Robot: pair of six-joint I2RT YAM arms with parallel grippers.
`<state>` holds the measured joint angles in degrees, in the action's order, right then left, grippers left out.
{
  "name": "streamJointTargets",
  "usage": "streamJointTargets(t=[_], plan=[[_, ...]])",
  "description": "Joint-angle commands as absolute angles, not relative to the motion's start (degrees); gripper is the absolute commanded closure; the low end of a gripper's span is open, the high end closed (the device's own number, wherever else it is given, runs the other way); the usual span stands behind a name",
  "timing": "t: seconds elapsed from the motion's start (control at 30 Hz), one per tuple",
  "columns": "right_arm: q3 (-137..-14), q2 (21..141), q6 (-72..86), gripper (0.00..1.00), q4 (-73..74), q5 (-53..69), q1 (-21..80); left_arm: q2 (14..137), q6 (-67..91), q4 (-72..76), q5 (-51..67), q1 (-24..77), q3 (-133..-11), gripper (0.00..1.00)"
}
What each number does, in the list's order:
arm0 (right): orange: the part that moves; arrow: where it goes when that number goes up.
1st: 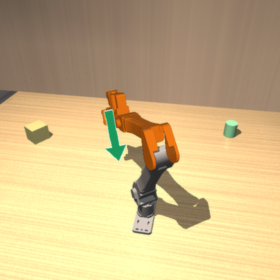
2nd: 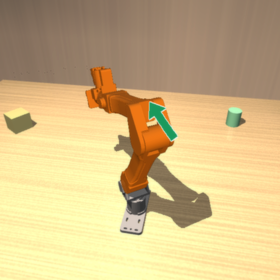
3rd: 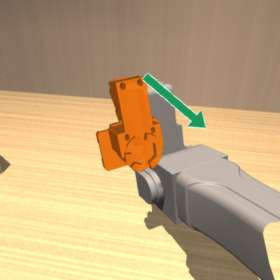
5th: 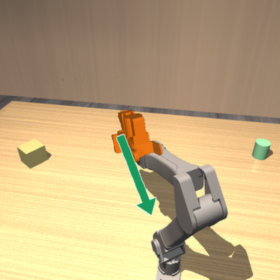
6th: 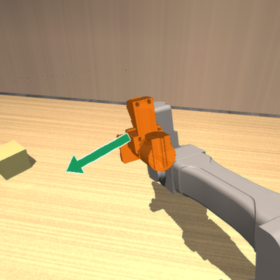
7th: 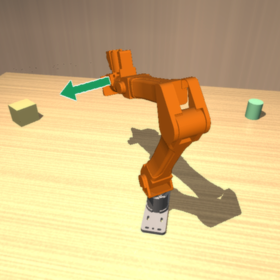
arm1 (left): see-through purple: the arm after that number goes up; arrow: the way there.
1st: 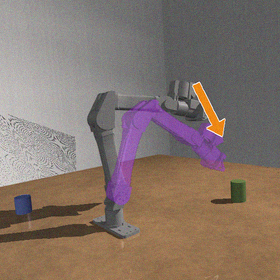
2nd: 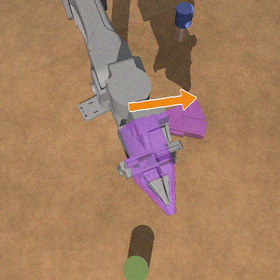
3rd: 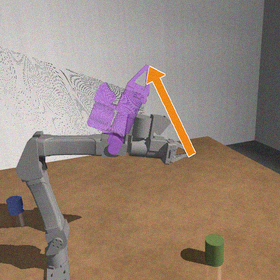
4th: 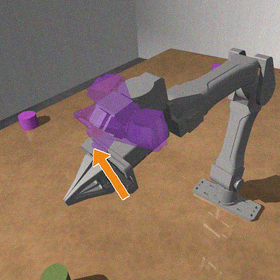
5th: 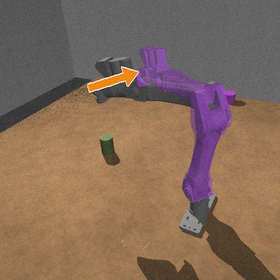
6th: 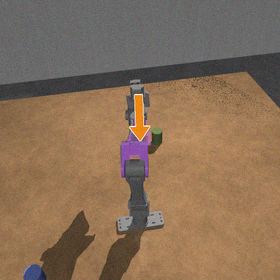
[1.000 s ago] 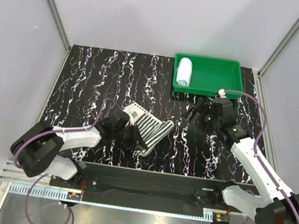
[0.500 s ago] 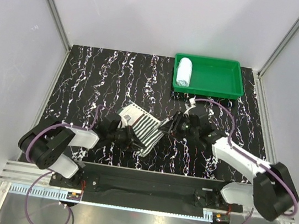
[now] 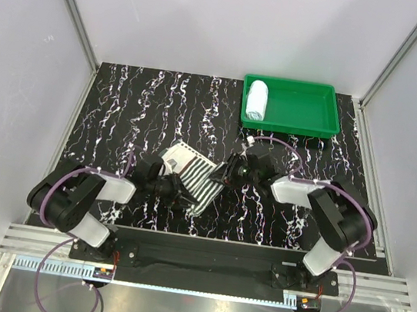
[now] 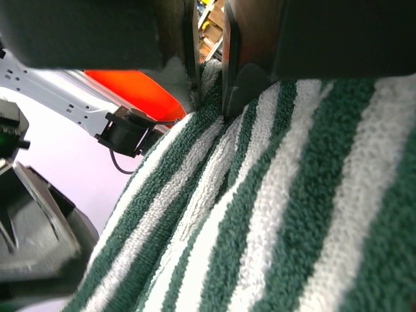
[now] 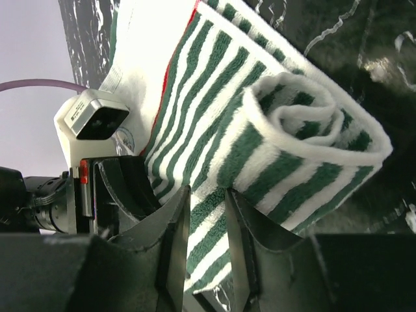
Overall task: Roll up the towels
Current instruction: Roll the towel
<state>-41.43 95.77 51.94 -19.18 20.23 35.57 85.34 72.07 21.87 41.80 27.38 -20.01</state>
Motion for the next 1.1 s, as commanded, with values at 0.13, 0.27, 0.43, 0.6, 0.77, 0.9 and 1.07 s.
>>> streamJointTargets(t=[0.13,0.27,0.43,0.6,0.77,0.9,1.07], plan=[[-45.5,104.0,51.2,0.66,-25.6,21.9,35.2,86.5,67.2,16.8,42.2,25.2,-20.7,1.0],[-47.7,105.7,49.1,0.67,-22.1,21.1,35.2,86.1,62.9,11.4,39.8,25.0,-22.3,0.86],[-49.7,106.3,46.7,0.68,-16.4,19.1,35.2,79.7,53.2,-5.3,31.7,25.0,-28.5,0.64],[-51.0,106.3,45.1,0.68,-12.9,18.3,35.2,70.3,46.2,-23.6,17.1,25.1,-35.9,0.24],[-52.8,106.3,43.9,0.68,-10.8,17.7,36.0,65.8,41.8,-29.9,8.4,26.1,-41.3,0.08],[-54.1,106.7,43.3,0.68,-9.1,17.5,36.6,63.0,36.7,-33.0,-2.6,34.8,-46.7,0.04],[-55.5,106.8,42.7,0.68,-7.9,17.4,37.2,63.2,29.6,-31.7,-14.6,46.9,-51.5,0.12]])
